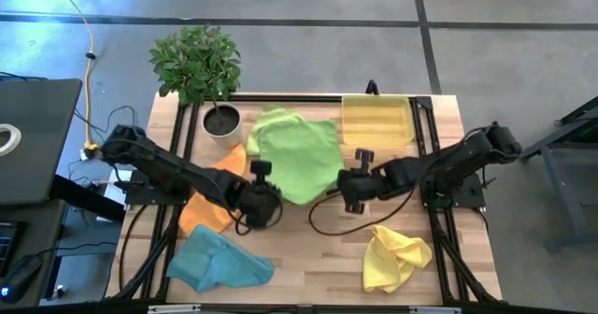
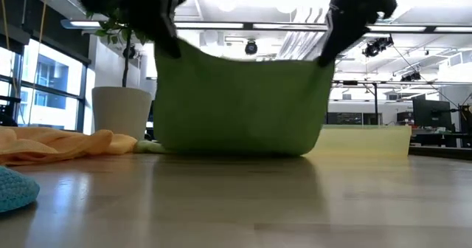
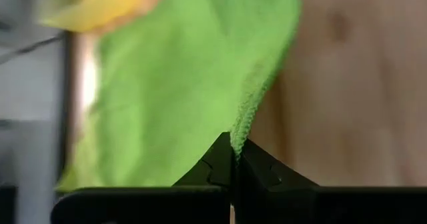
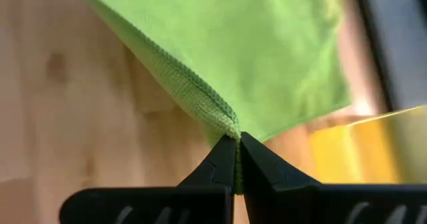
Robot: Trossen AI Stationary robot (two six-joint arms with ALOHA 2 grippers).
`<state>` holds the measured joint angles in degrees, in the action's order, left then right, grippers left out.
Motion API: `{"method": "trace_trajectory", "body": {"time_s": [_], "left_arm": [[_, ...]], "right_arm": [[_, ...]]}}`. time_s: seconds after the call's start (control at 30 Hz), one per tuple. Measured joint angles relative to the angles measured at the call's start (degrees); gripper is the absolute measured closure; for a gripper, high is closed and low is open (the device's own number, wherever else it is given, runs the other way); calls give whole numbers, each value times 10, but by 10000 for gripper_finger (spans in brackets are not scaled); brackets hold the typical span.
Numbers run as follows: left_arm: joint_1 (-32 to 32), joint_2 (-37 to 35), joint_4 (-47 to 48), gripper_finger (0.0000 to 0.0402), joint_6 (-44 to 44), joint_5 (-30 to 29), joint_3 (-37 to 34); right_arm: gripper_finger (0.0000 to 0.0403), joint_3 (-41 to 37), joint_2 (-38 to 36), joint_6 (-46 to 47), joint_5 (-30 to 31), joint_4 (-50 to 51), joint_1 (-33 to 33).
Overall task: Fold microfiber towels
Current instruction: Fold the green microfiber towel
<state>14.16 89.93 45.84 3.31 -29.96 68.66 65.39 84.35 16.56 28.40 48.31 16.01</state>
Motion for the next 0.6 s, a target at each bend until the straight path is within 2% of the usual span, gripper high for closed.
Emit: {"method": "trace_trajectory", "body": {"time_s": [0.07,0.2,0.4,0.47,0.6], "left_arm": [[7,19,2,401,2,22,0],[9,51,7,401,7,24,0],[11,69,3,401,26,66,0],[13,64,9,401,24,58,-1],[3,39,20,401,-11,-19,0]], "right_arm": [[402,-9,9,16,-4,-13,11],[402,-28,28,41,-10,-25,21],[402,-53,40,59,-77,-68,23],[402,-51,40,43,-60,-69,23],[402,-21,33,-32,33,-48,11]]}}
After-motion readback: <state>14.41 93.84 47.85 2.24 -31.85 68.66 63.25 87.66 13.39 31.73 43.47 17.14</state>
